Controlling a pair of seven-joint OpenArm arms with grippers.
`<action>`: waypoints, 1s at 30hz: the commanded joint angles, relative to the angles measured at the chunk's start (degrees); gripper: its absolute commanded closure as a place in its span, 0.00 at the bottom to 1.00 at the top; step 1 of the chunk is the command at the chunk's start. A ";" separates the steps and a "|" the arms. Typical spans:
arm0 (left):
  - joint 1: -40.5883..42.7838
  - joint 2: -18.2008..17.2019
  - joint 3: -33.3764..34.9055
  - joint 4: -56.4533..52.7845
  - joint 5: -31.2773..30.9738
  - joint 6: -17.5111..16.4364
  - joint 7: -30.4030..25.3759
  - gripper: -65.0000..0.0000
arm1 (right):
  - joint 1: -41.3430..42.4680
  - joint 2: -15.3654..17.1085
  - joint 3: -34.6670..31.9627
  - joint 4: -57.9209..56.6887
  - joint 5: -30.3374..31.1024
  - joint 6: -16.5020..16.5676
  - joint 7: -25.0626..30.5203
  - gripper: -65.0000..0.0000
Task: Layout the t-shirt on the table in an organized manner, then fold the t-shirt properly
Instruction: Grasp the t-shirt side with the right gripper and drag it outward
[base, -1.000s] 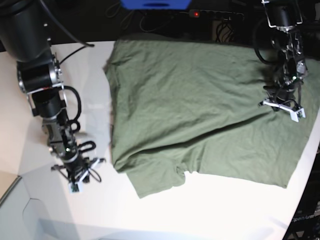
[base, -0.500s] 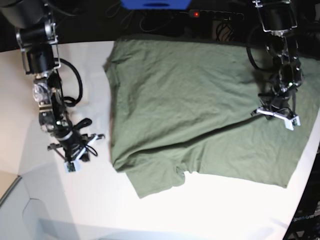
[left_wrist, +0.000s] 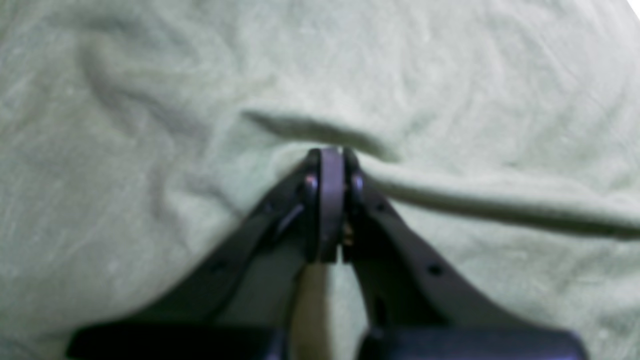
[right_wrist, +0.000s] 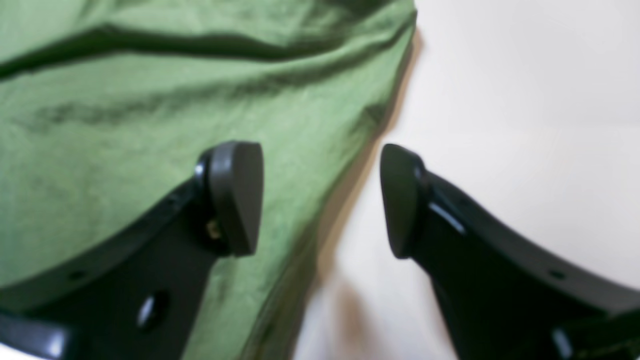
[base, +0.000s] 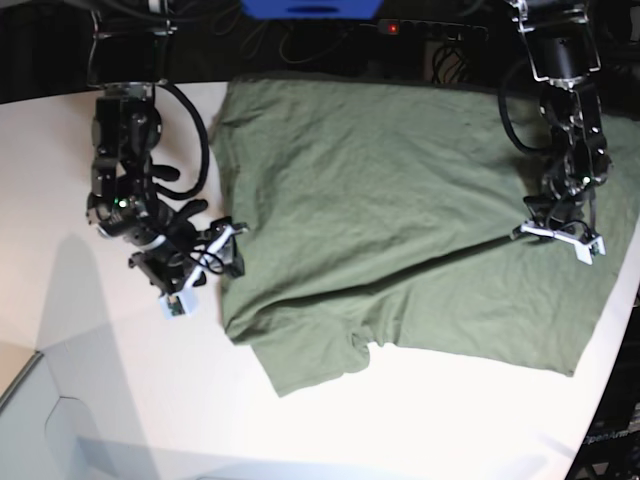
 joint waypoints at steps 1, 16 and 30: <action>-0.99 -0.58 -0.18 0.86 -0.02 -0.10 -0.68 1.00 | 0.60 -0.23 0.86 0.07 0.43 0.38 0.40 0.41; -0.99 -0.58 -0.26 0.86 -0.02 -0.10 -0.68 1.00 | -0.55 -2.69 1.04 -6.17 0.52 3.90 0.05 0.77; -0.55 -0.67 -0.26 1.30 -0.02 -0.10 -0.68 1.00 | 3.76 -2.16 -17.78 -6.26 -11.18 1.08 0.49 1.00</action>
